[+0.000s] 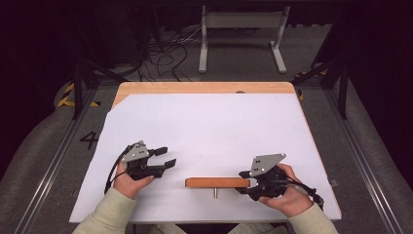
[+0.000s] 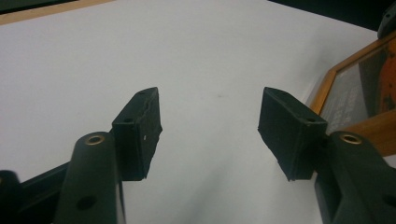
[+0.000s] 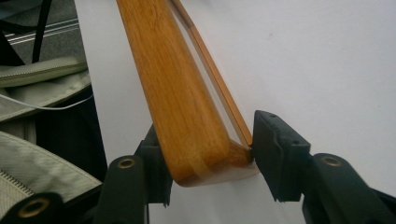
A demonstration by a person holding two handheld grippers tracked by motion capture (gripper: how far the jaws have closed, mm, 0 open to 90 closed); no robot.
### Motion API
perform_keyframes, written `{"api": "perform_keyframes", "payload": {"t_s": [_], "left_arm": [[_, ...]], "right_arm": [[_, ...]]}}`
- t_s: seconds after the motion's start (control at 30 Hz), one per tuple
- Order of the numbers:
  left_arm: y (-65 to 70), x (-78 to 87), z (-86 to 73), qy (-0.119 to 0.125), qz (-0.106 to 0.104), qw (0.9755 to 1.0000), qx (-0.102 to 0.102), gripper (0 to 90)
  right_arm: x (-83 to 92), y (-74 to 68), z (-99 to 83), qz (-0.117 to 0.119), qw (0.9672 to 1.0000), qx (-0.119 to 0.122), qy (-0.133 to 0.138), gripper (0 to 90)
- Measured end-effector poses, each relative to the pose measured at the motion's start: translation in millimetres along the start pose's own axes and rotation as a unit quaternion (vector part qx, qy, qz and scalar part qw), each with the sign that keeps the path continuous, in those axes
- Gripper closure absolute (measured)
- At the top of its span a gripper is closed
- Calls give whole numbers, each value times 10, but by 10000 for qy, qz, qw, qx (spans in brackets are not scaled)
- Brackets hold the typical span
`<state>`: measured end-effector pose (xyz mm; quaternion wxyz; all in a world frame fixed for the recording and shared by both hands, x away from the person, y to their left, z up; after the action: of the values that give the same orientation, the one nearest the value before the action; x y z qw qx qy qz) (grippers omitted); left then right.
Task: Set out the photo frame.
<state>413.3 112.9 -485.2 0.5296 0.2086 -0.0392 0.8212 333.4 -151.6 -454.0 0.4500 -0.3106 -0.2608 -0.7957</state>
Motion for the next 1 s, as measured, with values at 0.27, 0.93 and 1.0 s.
{"api": "perform_keyframes", "payload": {"t_s": [0.27, 0.93, 1.0], "left_arm": [[-33, -30, -5, -13, -18, 9998, 176, 338], [-62, -10, 26, -29, 102, 9998, 182, 194], [-66, -9, 24, -32, 106, 9998, 191, 193]], "right_arm": [[25, 6, -56, -72, 9999, -89, 7, 428], [-25, 46, -468, 152, 9977, -301, -585, 759], [-50, 28, -488, 223, 9973, -284, -643, 833]]}}
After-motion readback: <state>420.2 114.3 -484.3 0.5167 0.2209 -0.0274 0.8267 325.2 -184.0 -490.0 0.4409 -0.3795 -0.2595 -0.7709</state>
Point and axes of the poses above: each handheld gripper's, and its own axes: x roughly backward along the jaws, z roughly out of its top, y roughly to its right, the point moved 9 cm from there along -x, roughly forward along the jaws, and after that the axes turned 8 degrees about -z, right-handed, at the moved point
